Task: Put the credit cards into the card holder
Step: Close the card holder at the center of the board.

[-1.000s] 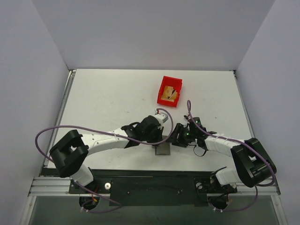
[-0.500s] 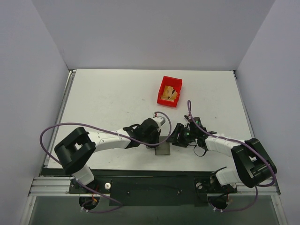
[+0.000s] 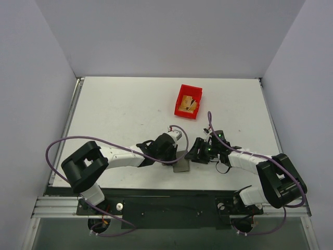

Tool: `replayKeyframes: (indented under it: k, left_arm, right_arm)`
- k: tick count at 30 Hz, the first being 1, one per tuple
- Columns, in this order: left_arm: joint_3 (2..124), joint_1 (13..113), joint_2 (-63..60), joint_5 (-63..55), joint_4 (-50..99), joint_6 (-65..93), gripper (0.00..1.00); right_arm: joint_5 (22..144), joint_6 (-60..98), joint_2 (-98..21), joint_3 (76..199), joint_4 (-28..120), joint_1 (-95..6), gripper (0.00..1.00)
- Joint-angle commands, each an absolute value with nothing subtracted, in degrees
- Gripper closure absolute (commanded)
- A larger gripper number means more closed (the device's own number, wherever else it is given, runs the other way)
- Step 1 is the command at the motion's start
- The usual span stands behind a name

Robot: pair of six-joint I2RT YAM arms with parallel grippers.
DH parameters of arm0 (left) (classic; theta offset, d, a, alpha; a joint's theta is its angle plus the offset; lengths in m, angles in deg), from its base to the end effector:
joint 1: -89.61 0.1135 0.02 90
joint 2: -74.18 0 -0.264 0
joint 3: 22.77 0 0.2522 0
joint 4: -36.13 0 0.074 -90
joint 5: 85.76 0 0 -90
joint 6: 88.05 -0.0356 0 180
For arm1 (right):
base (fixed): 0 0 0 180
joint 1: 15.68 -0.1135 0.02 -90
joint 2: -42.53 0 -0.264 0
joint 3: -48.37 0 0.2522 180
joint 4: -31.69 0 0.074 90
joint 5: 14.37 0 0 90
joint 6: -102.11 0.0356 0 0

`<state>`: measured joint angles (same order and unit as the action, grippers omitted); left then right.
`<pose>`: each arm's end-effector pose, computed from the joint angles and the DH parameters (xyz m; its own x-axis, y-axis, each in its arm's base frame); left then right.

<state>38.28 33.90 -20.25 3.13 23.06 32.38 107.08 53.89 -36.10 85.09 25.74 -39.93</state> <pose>0.1834 -0.2701 0.1585 -0.7743 0.2366 -0.5870 0.5119 0.7795 -0.3611 0.2113 0.1156 0.1426 -0.8893 0.2228 -0.3995 -0.1917 0.6114 0.7678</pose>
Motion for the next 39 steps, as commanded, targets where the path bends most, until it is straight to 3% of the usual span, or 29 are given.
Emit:
replayKeyframes:
  k: [1, 11, 15, 17, 19, 23, 28, 33, 39]
  left_arm:
    - [35.91, 34.15, -21.62, 3.71, 21.49, 32.97, 1.00]
    - [35.29, 34.15, -21.97, 3.71, 23.86, 33.85, 1.00]
    - [34.85, 34.41, -21.88, 3.71, 24.92, 34.64, 1.00]
    - [34.59, 34.76, -21.71, 3.71, 25.27, 35.08, 1.00]
    - [34.50, 35.46, -20.74, 5.62, 24.92, 35.61, 1.00]
    - [33.71, 37.75, -16.18, 10.28, 22.82, 37.36, 1.00]
    - [32.04, 40.74, -8.36, 17.49, 18.33, 38.77, 1.00]
    - [32.30, 41.53, -4.40, 21.20, 15.25, 38.34, 1.00]
    - [32.48, 41.71, -3.69, 21.55, 14.29, 38.77, 1.00]
  right_arm:
    - [111.48, 52.01, -38.15, 83.13, 25.68, -39.67, 0.54]
    - [116.85, 54.03, -42.98, 83.22, 20.75, -40.47, 0.61]
    - [117.12, 55.08, -43.69, 83.74, 19.43, -40.55, 0.73]
    - [117.03, 55.35, -43.34, 84.18, 19.26, -40.55, 0.87]
    - [116.33, 54.65, -41.51, 84.80, 20.31, -40.55, 0.91]
    - [110.28, 49.57, -32.74, 89.36, 35.46, -40.55, 0.97]
    - [92.89, 43.76, -21.82, 102.08, 59.04, -40.73, 1.00]
    - [75.84, 41.38, -22.15, 113.97, 83.11, -41.17, 1.00]
    - [61.87, 40.06, -30.85, 123.11, 96.15, -46.33, 1.00]
